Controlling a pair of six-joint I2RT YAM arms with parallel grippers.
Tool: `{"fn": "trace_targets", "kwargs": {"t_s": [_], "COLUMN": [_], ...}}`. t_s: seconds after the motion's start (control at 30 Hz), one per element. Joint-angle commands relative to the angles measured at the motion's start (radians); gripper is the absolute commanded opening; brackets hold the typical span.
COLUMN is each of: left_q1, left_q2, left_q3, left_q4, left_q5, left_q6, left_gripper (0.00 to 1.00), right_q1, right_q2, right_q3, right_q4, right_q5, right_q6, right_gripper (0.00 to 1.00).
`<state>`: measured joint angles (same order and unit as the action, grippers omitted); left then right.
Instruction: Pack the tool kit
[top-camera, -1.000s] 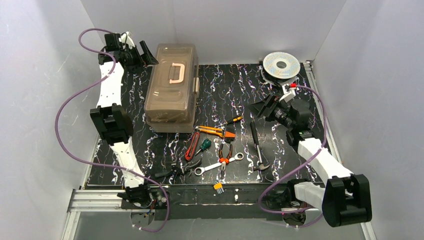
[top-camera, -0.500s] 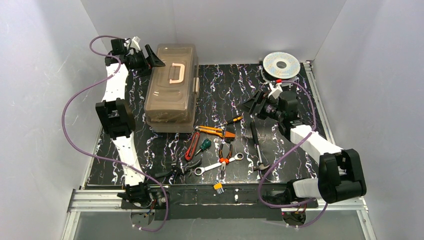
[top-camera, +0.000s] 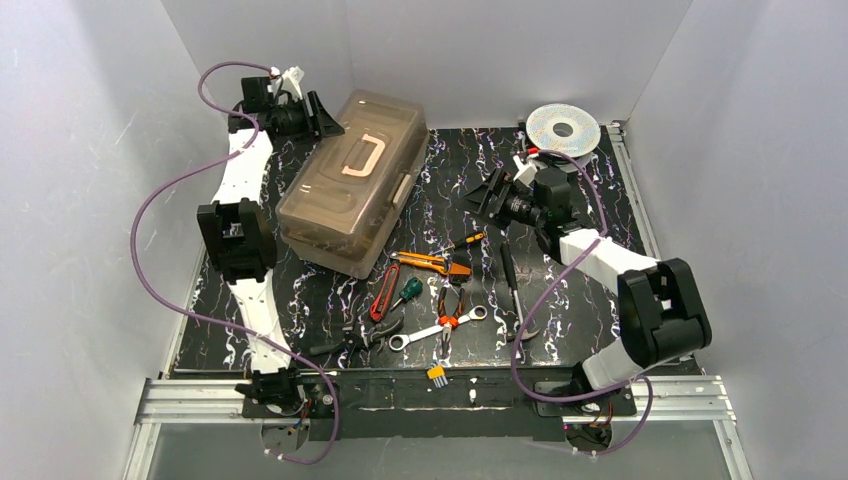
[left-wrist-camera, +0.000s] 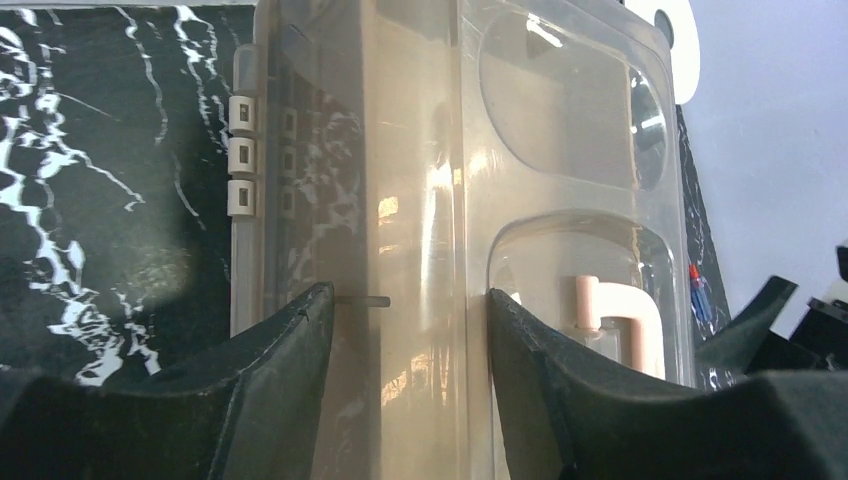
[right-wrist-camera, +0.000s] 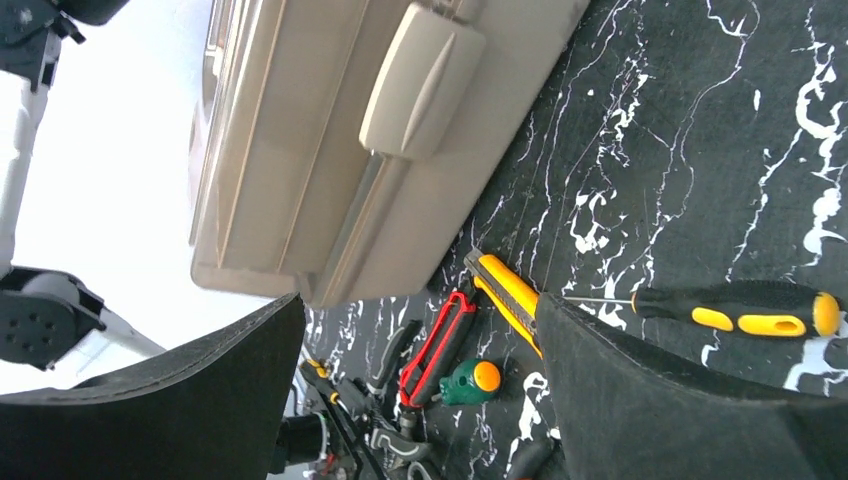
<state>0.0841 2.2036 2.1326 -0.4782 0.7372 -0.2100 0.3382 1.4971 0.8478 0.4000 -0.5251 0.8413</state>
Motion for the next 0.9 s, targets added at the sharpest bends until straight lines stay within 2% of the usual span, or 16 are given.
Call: {"fn": "trace_targets", "kwargs": {"t_s": [0.0,0.23,0.27,0.3,0.33,0.43,0.63,0.87], "left_q1": [-0.094,-0.103,-0.104,-0.103,-0.102,-0.090,-0.026,-0.002], "left_q2": [-0.076,-0.323,-0.362,-0.398,-0.434,-0.499,-0.477,-0.602], "left_q3": [-0.115,-0.453,-0.503,-0.545,-0.574,-0.582,-0.393,-0.524], "left_q4": [-0.147,0.012,0.048,0.079,0.109,0.149,0.016,0.064], "left_q5": [0.017,-0.108,-0.117,-0.140,-0.167,-0.206,-0.197,-0.246], "left_q6": [-0.015,-0.144,-0.164,-0.180,-0.193,-0.196,-0.196,-0.200], "left_gripper": [0.53,0.73,0.80,0.95,0.98,0.98,0.98,0.98], "right_q1": [0.008,0.074,0.084,0.093,0.101,0.124,0.165,0.191], "right_q2": [0.065,0.192,0.214,0.237,0.257,0.313,0.434,0.537], "right_q3": [0.023,-0.027,-0.027,-0.027,-0.028,-0.047,0.002,0.061], "right_q4": [0.190,0.463,0.501,0.544,0.586,0.738,0.865,0.916], "right_q5": [-0.034,0.018,0.024,0.028,0.035,0.075,0.101,0.117], "right_q6": [0.132,0.284,0.311,0.330,0.351,0.415,0.509,0.529], "right_gripper": [0.92,0.92,0.92,0.92,0.92,0.92,0.92,0.92]}}
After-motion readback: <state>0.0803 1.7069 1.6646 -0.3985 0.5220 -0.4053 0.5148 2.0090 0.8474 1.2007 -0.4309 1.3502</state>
